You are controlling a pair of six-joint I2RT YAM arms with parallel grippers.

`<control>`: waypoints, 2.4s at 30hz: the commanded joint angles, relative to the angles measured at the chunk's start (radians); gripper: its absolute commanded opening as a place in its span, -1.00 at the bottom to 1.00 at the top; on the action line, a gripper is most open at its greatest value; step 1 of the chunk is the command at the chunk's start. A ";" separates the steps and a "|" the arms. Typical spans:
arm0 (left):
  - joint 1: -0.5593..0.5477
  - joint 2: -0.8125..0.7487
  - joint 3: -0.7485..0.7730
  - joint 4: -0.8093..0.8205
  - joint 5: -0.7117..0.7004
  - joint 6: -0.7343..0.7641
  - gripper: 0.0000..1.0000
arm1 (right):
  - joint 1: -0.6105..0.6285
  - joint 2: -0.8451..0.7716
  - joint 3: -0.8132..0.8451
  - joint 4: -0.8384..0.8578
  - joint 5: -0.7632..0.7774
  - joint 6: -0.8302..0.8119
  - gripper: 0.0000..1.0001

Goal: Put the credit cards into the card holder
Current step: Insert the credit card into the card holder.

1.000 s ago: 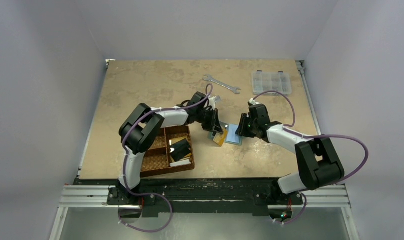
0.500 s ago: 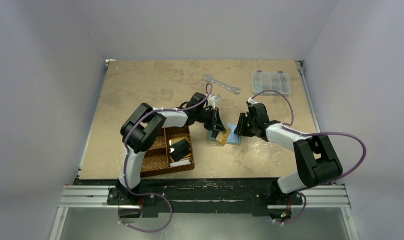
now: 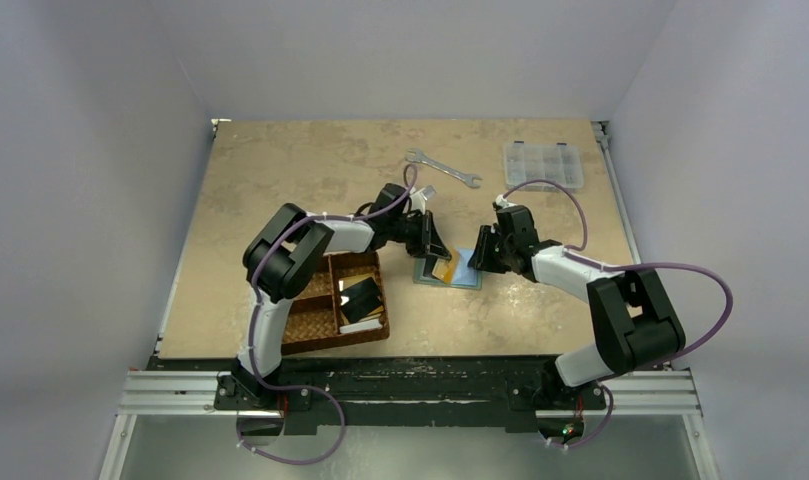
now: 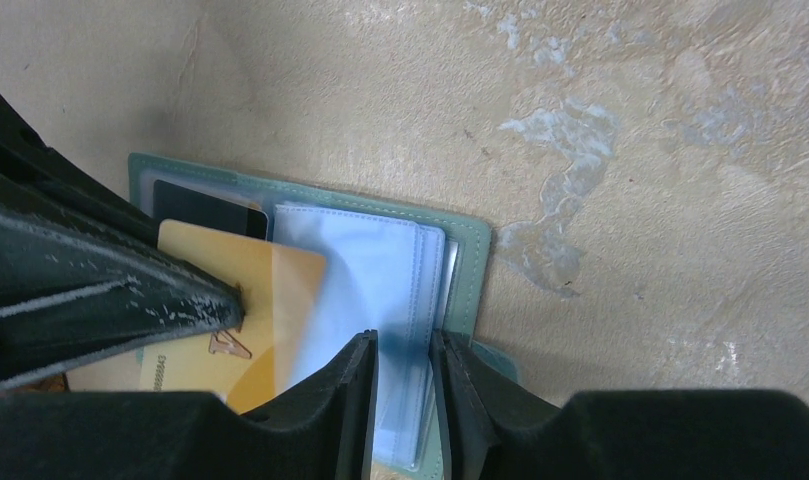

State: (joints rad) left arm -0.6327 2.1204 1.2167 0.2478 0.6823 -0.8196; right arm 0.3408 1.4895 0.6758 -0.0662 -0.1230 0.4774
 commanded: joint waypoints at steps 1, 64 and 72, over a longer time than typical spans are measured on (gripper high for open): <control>0.026 0.015 0.003 0.071 -0.026 -0.058 -1.00 | 0.015 0.042 -0.011 -0.051 -0.036 -0.016 -0.31; -0.118 -0.147 0.058 -0.306 -0.465 0.176 0.42 | 0.015 0.019 -0.030 -0.040 -0.027 0.008 -0.28; -0.172 -0.094 0.076 -0.195 -0.393 0.115 0.40 | 0.015 0.017 -0.035 -0.034 -0.033 0.021 -0.28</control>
State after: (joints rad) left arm -0.7650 1.9999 1.2667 0.0246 0.2573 -0.6876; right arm 0.3420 1.4895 0.6739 -0.0566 -0.1261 0.4858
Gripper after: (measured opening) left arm 0.702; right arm 0.355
